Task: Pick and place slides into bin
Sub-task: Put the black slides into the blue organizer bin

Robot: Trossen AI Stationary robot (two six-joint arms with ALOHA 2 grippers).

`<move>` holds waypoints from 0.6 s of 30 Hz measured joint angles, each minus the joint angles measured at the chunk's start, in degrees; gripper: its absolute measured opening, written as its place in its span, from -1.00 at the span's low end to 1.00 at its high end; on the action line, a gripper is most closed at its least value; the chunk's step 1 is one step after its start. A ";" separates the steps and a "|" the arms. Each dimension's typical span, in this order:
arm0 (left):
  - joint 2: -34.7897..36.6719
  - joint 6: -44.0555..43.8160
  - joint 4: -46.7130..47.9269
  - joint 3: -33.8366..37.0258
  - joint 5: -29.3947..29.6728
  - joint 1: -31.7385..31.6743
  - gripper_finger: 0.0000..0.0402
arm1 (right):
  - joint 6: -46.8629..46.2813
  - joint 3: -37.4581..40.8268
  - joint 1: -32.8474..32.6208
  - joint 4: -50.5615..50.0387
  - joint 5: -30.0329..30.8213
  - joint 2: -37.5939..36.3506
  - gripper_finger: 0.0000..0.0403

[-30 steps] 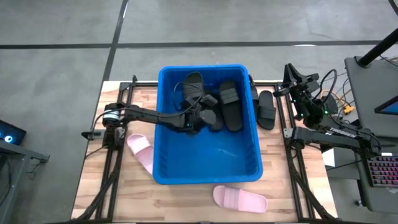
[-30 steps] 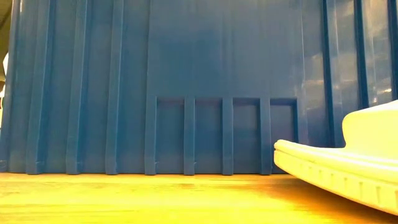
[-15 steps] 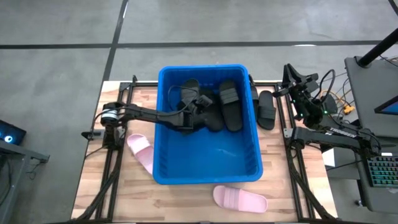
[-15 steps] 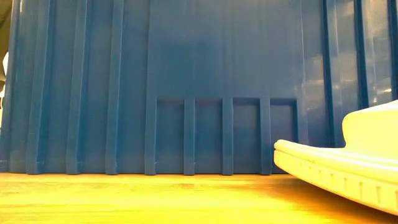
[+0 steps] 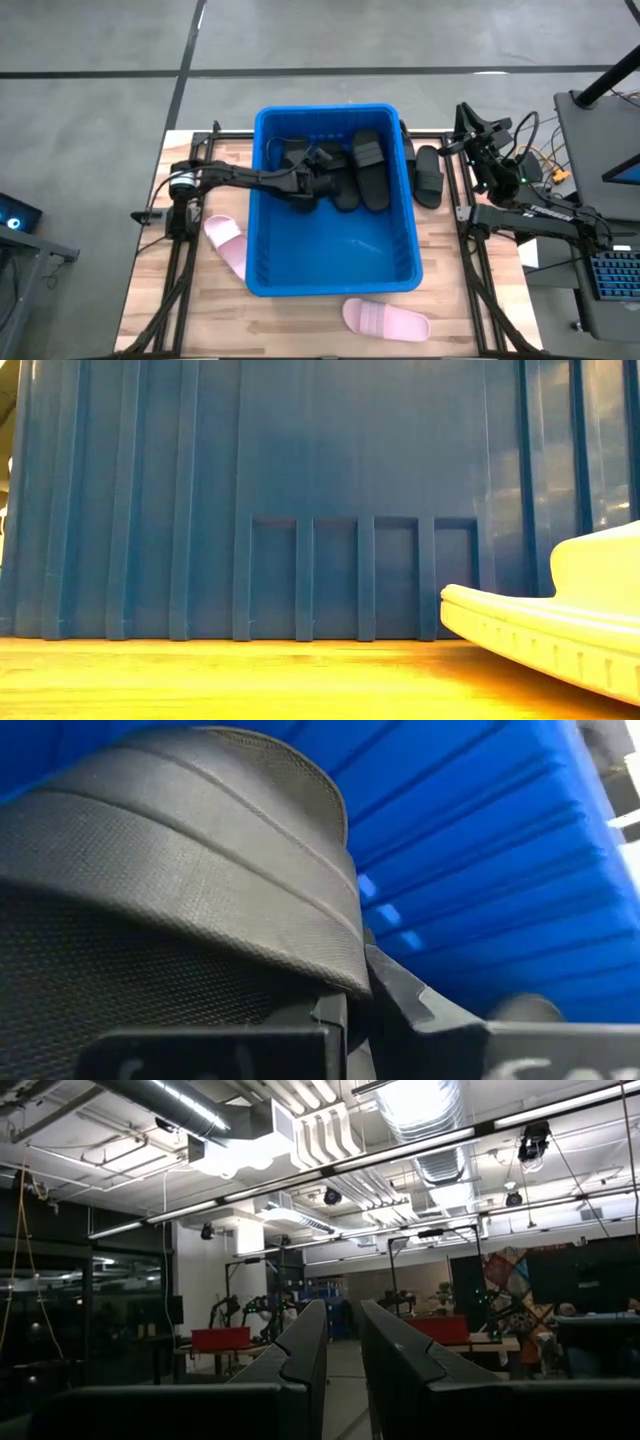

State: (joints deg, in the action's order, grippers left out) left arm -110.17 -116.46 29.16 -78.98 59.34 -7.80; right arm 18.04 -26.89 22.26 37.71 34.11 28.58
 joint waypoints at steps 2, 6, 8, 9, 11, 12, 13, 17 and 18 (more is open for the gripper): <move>-1.09 -0.55 -1.09 -0.19 -0.27 -0.86 -1.00 | -0.15 0.00 0.00 -0.02 0.00 -0.02 -0.72; -2.98 1.11 -2.74 -0.12 -4.43 -2.57 -1.00 | -0.33 0.00 0.00 0.02 0.00 -0.02 -0.72; -4.10 1.18 -5.47 -0.14 -5.57 -3.01 -1.00 | -0.33 0.00 -0.02 0.01 0.00 -0.02 -0.72; -4.69 1.31 -6.68 -0.02 -5.54 -3.02 -1.00 | -0.46 0.00 -0.01 0.00 0.00 -0.02 -0.72; -5.67 1.37 -10.74 -0.15 -5.47 -2.96 -1.00 | -0.45 0.00 0.02 0.04 0.00 -0.02 -0.72; -5.93 1.35 -10.75 -0.13 -5.50 -2.96 -1.00 | -0.42 0.00 -0.02 0.04 -0.02 -0.02 -0.72; -6.23 1.35 -10.99 -0.13 -5.62 -2.96 -1.00 | -0.43 0.00 -0.02 0.04 -0.01 -0.02 -0.72; -6.91 1.32 -11.33 -0.17 -6.55 -3.06 -1.00 | -0.46 0.00 0.00 0.05 -0.02 -0.03 -0.72; -6.91 1.37 -11.63 -0.17 -6.60 -3.07 -1.00 | -0.46 0.00 0.00 0.00 -0.02 -0.02 -0.72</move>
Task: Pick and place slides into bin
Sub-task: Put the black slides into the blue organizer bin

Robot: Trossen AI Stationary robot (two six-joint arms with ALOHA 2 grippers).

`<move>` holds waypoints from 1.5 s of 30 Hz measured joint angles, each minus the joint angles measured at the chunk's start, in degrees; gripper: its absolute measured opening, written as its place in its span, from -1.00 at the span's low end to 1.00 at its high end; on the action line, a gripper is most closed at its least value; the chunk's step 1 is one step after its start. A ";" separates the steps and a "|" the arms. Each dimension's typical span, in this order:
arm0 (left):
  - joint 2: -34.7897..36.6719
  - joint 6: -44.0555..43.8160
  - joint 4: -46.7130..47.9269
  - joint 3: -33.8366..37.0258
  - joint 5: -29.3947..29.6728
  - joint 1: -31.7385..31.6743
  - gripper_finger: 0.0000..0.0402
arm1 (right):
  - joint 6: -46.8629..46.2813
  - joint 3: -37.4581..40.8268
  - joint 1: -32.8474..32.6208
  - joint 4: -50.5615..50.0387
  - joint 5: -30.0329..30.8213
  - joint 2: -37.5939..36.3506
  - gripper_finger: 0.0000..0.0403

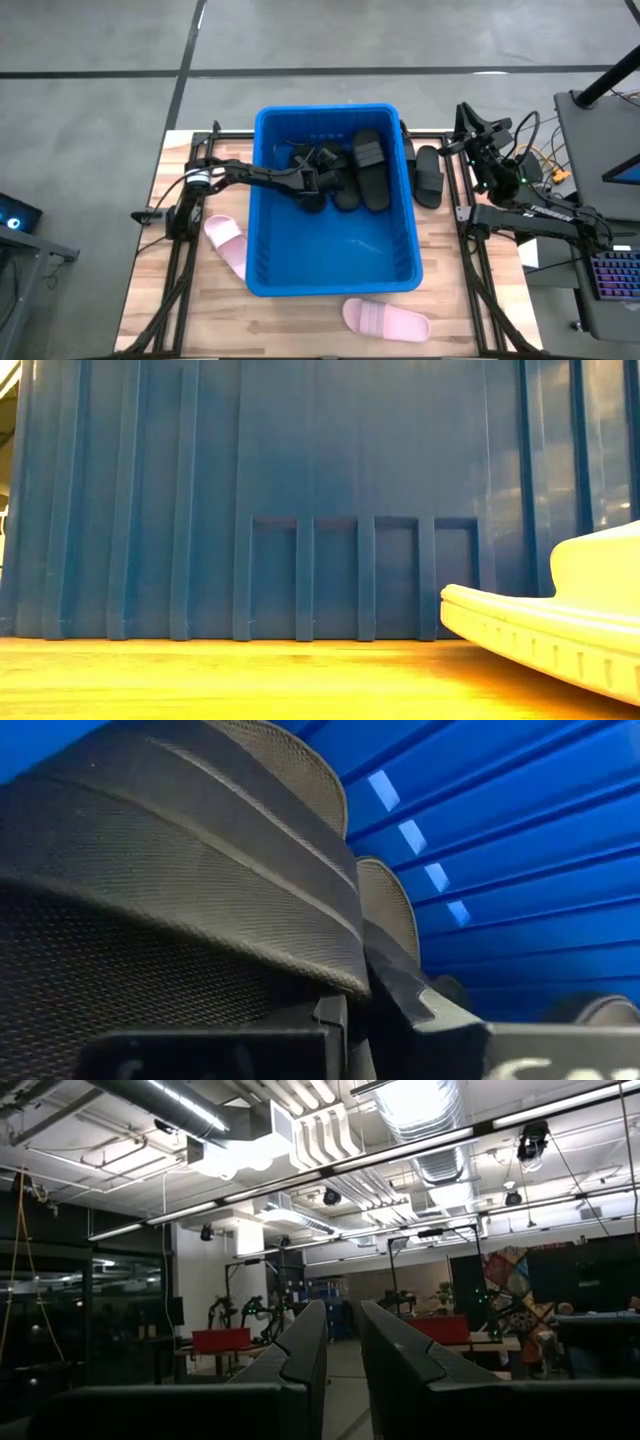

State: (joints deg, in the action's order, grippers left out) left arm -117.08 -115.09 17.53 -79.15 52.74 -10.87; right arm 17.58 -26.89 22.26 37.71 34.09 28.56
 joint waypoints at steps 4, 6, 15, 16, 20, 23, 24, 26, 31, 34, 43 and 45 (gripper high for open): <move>-0.26 1.48 -0.44 0.02 0.00 -0.04 -0.97 | 0.00 0.00 0.00 -0.04 -0.02 0.00 -0.72; -0.26 1.48 -0.63 0.02 -0.12 -0.07 -0.91 | 0.00 0.00 0.00 -0.09 -0.02 0.00 -0.72; -0.26 2.02 -2.81 0.02 -1.90 -0.06 -0.48 | 1.46 0.00 -0.02 -0.17 -0.05 0.00 -0.72; -0.26 2.05 -3.47 0.02 -1.89 -0.07 -0.40 | 1.47 0.00 0.00 -0.17 -0.05 0.00 -0.72; 0.39 4.52 -7.35 0.02 -4.78 -0.49 -0.05 | 1.48 0.00 0.00 -0.17 -0.07 0.00 -0.72; 0.93 13.21 -10.56 0.02 -7.46 -0.76 0.21 | 1.40 0.00 -0.01 -0.17 -0.07 0.00 -0.72; 1.03 14.88 -11.00 0.02 -7.93 -0.79 0.29 | 1.48 0.00 -0.01 -0.18 -0.07 0.00 -0.72; 1.41 16.30 -12.04 0.02 -8.20 -0.81 0.44 | 1.90 0.00 0.00 -0.17 -0.06 0.00 -0.72; 2.35 18.38 -12.79 0.02 -9.49 -0.81 0.69 | 1.93 0.00 -0.02 -0.17 -0.06 0.00 -0.72; 3.00 18.63 -12.43 0.02 -11.76 -0.81 0.76 | 1.92 0.00 -0.01 -0.17 -0.04 0.00 -0.72; 4.42 19.31 -10.57 0.02 -20.12 -1.04 0.78 | 1.95 0.00 0.00 -0.17 -0.04 0.00 -0.72; 4.97 19.65 -9.18 0.02 -22.26 -1.00 0.78 | 1.95 0.00 -0.02 -0.17 -0.04 0.00 -0.72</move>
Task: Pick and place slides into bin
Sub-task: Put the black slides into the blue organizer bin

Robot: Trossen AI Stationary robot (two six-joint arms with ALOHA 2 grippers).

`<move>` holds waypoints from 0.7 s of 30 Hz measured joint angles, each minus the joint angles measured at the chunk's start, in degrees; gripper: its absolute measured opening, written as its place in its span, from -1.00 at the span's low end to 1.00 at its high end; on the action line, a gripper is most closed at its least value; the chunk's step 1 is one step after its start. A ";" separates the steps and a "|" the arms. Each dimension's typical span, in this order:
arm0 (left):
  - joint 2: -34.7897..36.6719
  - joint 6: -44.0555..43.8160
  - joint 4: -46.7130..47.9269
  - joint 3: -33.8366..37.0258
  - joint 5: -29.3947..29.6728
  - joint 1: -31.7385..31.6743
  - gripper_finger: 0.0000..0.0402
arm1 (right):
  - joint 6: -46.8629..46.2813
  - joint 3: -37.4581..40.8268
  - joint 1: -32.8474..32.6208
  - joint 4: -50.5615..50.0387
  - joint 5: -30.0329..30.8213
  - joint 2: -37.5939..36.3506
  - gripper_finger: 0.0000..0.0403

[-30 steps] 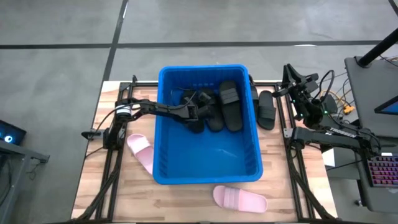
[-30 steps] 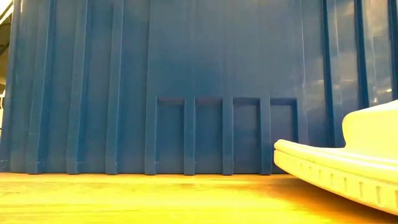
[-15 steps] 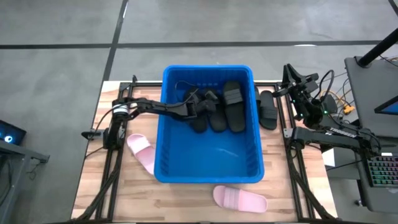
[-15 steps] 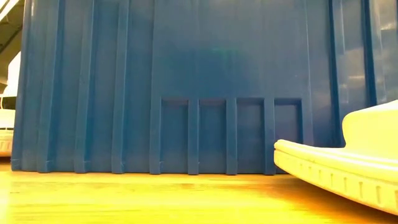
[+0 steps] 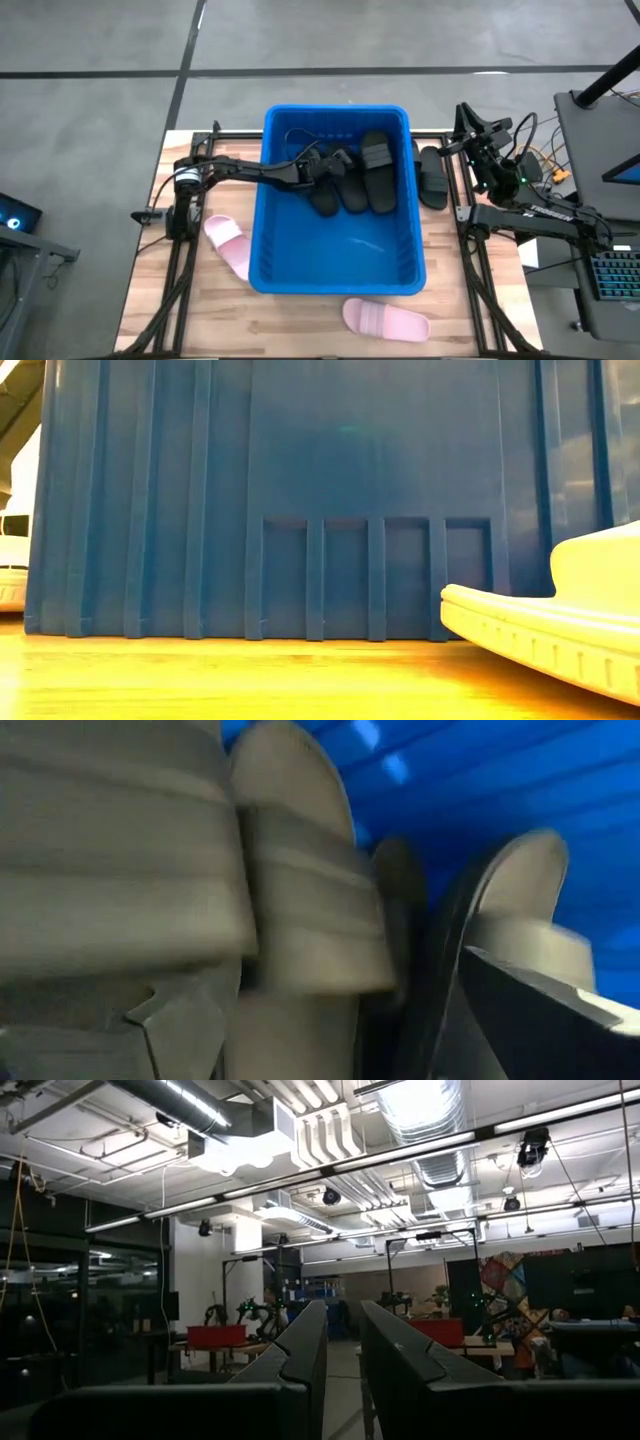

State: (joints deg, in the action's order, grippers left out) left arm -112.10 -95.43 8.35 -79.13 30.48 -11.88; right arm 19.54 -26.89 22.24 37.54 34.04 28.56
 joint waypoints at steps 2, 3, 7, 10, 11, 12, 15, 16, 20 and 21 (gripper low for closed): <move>0.78 -0.18 2.36 0.00 -0.87 0.08 0.78 | 0.01 0.00 0.00 -0.02 0.02 0.00 -0.72; 1.19 -0.15 3.23 0.00 -1.02 0.09 0.78 | 0.01 0.00 0.02 -0.02 0.02 0.00 -0.72; 3.62 2.57 4.26 0.00 -1.01 0.03 0.78 | -0.01 0.00 0.02 -0.04 0.04 0.00 -0.72; 5.59 6.54 3.55 -0.05 -2.18 0.02 0.78 | -0.01 0.00 0.02 -0.24 0.06 -0.02 -0.72; 6.32 7.62 3.43 -0.11 -3.22 0.04 0.78 | -0.01 0.00 0.02 -0.36 0.07 0.00 -0.72; 7.11 8.64 3.21 -0.09 -4.36 0.09 0.78 | 0.01 0.00 0.01 -0.46 0.04 0.00 -0.72; 9.28 11.80 -0.83 -0.09 -7.21 0.20 0.78 | -0.01 0.00 0.02 -0.85 0.06 0.00 -0.72; 9.78 14.31 -2.54 -0.09 -7.91 0.23 0.78 | -0.01 0.00 0.00 -0.87 0.06 0.00 -0.72; 11.40 24.72 -11.93 -0.09 -12.40 0.45 0.77 | -0.01 0.00 0.02 -1.14 -0.16 -0.02 -0.72; 11.78 27.01 -15.01 -0.09 -13.58 0.59 0.77 | 0.00 0.00 0.02 -1.24 -0.43 -0.06 -0.72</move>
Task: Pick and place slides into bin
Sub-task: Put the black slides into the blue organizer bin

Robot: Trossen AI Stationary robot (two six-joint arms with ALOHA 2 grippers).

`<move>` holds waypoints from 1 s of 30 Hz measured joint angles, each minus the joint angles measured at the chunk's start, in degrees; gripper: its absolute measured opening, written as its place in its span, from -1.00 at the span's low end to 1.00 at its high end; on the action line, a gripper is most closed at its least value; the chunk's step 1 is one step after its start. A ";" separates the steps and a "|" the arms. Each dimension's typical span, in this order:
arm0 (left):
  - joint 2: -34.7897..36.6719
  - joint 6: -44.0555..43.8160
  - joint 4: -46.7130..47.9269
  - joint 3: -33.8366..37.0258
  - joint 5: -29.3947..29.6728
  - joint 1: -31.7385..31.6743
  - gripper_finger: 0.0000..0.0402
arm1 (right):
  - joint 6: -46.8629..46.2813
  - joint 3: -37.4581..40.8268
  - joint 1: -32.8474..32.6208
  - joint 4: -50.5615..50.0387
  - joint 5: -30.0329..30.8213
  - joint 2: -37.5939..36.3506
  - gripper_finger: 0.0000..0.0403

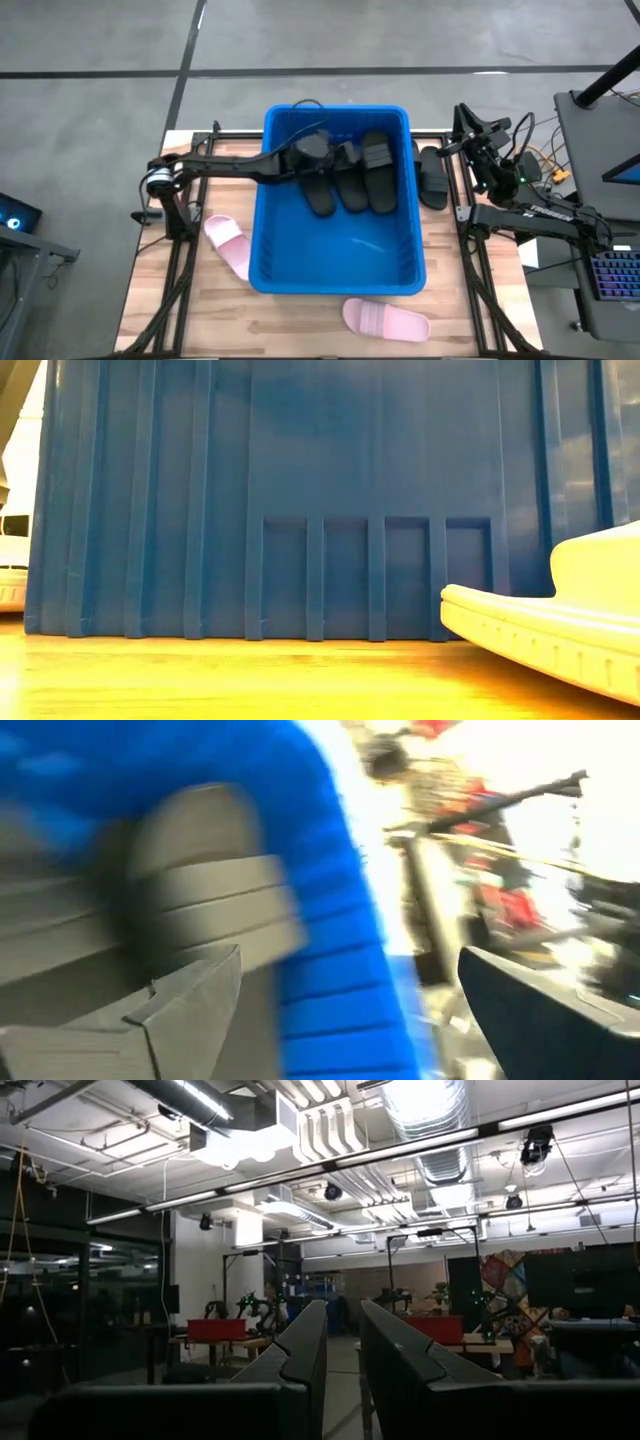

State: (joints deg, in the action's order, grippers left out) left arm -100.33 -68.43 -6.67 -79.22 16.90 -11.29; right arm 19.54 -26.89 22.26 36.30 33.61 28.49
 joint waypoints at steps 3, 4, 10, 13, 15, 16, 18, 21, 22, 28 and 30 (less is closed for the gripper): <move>0.98 6.74 -9.15 0.00 -3.31 0.66 0.77 | 0.00 0.00 0.00 -0.19 -3.64 -0.22 -0.72; 1.22 8.27 -11.53 0.00 -3.52 0.87 0.77 | -0.01 0.00 0.00 -0.34 -5.77 -0.34 -0.72; 1.94 19.53 -25.12 0.00 -3.77 1.27 0.77 | -2.15 0.00 -0.02 -1.34 -18.70 -0.27 -0.72; 1.98 20.76 -30.03 0.00 -5.58 1.09 0.77 | -5.72 0.00 -0.01 -3.29 -21.53 -0.29 -0.72; 1.98 19.14 -30.36 0.00 -5.91 0.79 0.77 | -7.19 0.00 0.00 -4.16 -21.60 -0.19 -0.72; 1.98 17.93 -30.30 0.00 -5.89 0.66 0.77 | -7.73 0.00 0.00 -4.17 -21.59 -0.16 -0.72; 1.96 15.56 -30.36 0.00 -6.04 0.55 0.77 | -8.72 -0.01 0.00 -4.16 -21.59 -0.18 -0.72; 1.98 15.84 -30.84 0.00 -9.49 0.09 0.77 | -10.30 -1.01 0.02 -4.60 -20.31 -0.09 -0.72; 1.96 16.64 -31.07 0.00 -10.82 0.00 0.77 | -10.33 -1.42 0.02 -4.59 -19.23 0.17 -0.72; 3.94 33.47 -39.20 0.07 -14.28 0.04 0.67 | -8.62 -5.86 0.02 -5.60 -13.43 3.03 -0.72; 6.10 40.16 -38.71 0.07 -15.69 0.04 0.56 | -8.62 -7.69 0.02 -7.50 -13.01 3.92 -0.72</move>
State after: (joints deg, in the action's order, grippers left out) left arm -94.22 -28.27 -45.38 -79.15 1.21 -11.25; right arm 10.92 -34.58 22.28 28.80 20.60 32.41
